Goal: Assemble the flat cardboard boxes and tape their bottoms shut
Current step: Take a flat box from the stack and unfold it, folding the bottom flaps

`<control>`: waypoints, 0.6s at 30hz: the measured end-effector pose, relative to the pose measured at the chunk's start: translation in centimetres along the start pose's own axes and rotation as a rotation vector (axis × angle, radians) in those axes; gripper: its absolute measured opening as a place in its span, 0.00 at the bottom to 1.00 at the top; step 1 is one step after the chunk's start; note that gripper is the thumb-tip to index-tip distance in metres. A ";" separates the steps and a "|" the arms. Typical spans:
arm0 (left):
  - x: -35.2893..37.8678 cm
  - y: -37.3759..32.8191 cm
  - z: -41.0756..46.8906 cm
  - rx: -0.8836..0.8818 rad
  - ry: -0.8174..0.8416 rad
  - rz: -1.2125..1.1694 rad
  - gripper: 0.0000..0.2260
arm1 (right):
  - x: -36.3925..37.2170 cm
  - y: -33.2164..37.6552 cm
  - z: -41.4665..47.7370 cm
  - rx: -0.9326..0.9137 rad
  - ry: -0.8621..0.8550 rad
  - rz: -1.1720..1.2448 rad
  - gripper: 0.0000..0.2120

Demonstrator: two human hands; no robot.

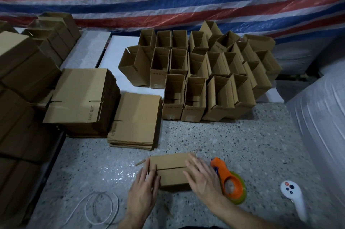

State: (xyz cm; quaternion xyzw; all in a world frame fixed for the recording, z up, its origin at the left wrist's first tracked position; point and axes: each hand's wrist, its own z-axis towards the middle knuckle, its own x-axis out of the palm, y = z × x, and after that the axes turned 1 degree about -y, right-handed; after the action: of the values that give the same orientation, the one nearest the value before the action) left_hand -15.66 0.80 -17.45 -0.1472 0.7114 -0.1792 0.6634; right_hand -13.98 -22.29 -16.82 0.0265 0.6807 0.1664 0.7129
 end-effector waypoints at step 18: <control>0.4 0.0 -0.1 0.070 0.307 0.202 0.34 | 2.6 -6.9 -3.9 0.934 0.263 0.175 0.33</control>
State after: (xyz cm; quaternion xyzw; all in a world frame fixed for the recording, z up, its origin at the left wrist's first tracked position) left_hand -15.76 0.60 -17.76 -0.0227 0.8086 -0.1568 0.5666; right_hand -16.41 -28.78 -21.47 0.3792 0.7619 -0.0952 0.5163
